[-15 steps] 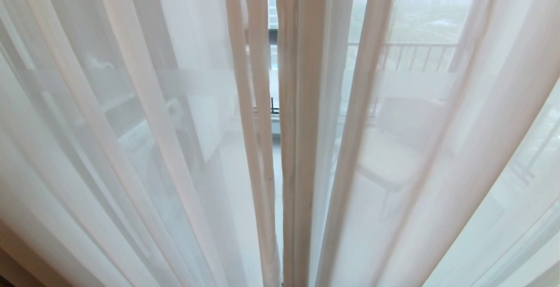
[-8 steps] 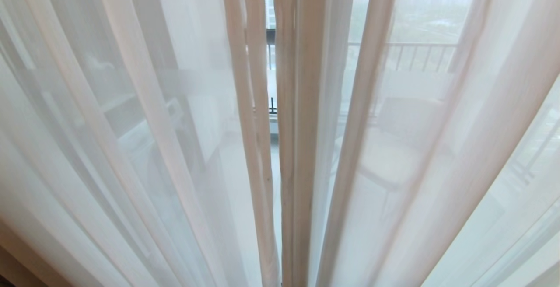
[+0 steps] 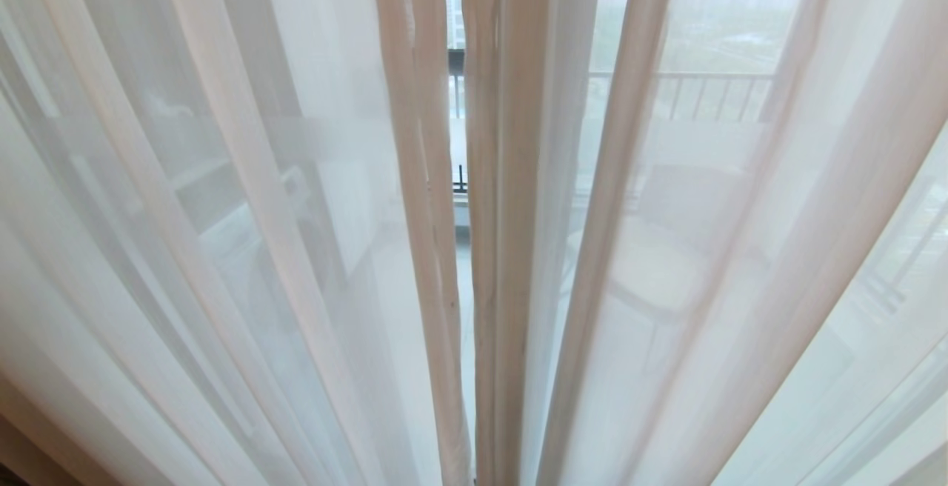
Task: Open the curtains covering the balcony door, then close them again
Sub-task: Close the outer curtains on both sides
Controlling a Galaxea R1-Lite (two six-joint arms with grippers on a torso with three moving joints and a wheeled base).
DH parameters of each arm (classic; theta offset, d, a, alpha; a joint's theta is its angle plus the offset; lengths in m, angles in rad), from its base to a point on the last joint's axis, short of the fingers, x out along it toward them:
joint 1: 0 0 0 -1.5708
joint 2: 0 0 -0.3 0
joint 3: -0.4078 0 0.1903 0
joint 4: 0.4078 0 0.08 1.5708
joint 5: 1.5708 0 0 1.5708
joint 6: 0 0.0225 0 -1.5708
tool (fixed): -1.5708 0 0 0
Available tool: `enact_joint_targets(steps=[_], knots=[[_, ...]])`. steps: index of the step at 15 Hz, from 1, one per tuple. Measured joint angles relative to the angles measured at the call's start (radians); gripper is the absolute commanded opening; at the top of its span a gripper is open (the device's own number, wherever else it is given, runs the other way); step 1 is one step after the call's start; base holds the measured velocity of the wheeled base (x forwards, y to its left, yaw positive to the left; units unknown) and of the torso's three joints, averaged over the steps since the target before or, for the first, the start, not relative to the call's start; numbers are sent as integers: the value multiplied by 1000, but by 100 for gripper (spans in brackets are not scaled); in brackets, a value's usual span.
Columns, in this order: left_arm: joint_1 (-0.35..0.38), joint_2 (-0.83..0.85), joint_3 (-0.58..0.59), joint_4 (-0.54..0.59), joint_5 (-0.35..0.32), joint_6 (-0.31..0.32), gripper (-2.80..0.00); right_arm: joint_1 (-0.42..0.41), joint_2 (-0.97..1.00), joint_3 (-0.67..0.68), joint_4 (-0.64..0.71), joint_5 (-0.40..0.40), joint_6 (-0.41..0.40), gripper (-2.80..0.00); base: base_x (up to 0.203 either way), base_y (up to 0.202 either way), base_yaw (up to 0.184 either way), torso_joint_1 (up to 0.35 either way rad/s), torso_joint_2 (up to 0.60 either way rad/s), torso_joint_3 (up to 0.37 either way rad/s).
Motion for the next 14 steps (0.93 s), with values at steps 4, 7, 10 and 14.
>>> enact_joint_targets(steps=[4, 7, 10, 14], knots=[[0, 0, 0, 0, 0, 0, -280, 0, 0, 0, 0, 0, 0, -280, 0, 0, 0, 0, 0, 0], [0, 0, 0, 0, 1, 0, -280, 0, 0, 0, 0, 0, -1, -280, 0, 0, 0, 0, 0, 0], [0, 0, 0, 0, 0, 0, -280, 0, 0, 0, 0, 1, -4, -280, 0, 0, 0, 0, 0, 0], [0, 0, 0, 0, 0, -1, -280, 0, 0, 0, 0, -1, 10, -280, 0, 0, 0, 0, 0, 0]])
